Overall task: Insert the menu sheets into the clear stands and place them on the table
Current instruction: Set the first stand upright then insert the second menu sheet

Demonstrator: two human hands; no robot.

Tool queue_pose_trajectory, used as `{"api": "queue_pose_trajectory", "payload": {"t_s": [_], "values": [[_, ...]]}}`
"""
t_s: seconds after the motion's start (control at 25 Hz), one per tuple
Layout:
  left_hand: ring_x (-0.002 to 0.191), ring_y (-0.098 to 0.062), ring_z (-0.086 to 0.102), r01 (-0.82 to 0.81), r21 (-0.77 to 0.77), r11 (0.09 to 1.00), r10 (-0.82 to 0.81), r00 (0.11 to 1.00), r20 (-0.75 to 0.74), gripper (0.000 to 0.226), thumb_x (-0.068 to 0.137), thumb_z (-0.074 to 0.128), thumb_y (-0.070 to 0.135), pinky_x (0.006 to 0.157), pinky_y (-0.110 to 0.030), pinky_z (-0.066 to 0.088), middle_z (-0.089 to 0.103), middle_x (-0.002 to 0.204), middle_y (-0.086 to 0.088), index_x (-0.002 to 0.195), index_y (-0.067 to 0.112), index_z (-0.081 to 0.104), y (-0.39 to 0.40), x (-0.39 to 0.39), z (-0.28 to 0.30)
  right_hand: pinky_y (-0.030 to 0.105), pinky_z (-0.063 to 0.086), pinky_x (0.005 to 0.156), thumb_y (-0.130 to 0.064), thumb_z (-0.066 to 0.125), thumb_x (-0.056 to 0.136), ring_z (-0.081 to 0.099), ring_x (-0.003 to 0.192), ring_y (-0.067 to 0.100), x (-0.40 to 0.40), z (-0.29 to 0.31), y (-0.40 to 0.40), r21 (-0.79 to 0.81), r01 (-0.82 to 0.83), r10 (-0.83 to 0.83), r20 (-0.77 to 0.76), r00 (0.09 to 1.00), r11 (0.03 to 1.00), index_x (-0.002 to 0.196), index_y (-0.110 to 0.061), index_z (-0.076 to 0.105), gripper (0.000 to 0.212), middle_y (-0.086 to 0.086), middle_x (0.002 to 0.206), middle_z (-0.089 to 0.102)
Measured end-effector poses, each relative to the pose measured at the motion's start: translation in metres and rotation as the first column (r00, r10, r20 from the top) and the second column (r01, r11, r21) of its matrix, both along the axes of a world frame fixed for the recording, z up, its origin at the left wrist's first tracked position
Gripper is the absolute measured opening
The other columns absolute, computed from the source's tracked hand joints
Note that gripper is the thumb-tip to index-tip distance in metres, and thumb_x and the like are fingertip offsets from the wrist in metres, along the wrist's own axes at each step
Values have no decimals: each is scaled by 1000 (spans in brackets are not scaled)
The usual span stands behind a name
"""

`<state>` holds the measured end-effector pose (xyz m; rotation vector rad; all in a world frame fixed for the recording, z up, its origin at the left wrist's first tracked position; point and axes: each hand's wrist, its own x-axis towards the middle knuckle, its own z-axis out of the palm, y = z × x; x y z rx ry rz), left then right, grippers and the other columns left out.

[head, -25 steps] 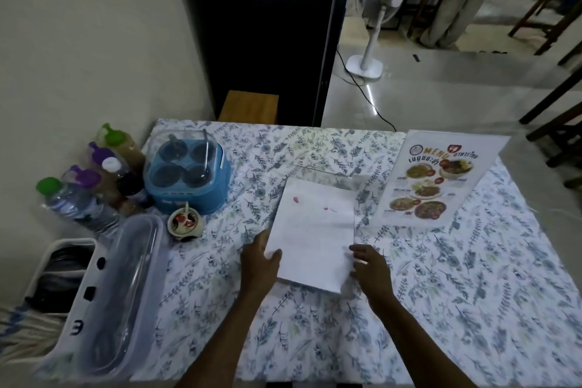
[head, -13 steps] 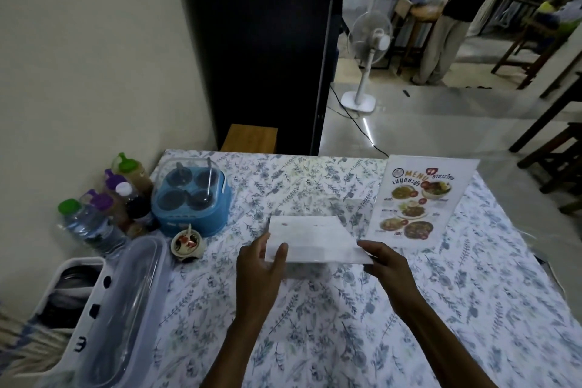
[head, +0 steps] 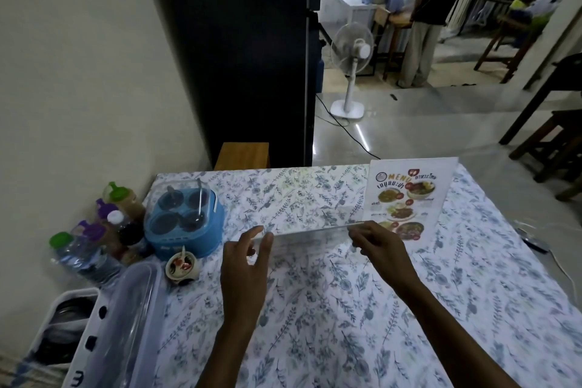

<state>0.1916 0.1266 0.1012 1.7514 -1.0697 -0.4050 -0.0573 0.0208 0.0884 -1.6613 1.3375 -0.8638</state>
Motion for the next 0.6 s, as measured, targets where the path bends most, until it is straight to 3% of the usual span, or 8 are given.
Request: {"api": "queue_pose_trajectory", "payload": {"t_s": [0.2,0.4,0.6], "values": [[87,-3,61,8,-21,1000,-7,999,39,27,90,53,57,69,-24,49,55,98,2,103,38,67,-13,18,7,31,59,71,-36,65,94,73,76,2,11,11,-8,-30,-9,10,10,1000,1000,98,-27,72,12,-8,87,78],[78,-3,55,21,-10,1000,-20,995,101,32,90,51,58,61,-20,39,54,88,-1,88,29,65,-36,33,4,24,55,65,-39,64,94,75,73,3,24,16,-19,-21,13,-12,38,999,1000,97,-38,70,6,-9,92,78],[77,-7,60,43,-27,999,-44,998,-44,42,91,49,61,63,-19,43,61,87,0,85,22,64,-66,43,-1,28,59,56,-39,61,96,74,69,5,37,13,-39,-32,46,-46,-8,999,998,106,-31,68,14,-2,97,77]]}}
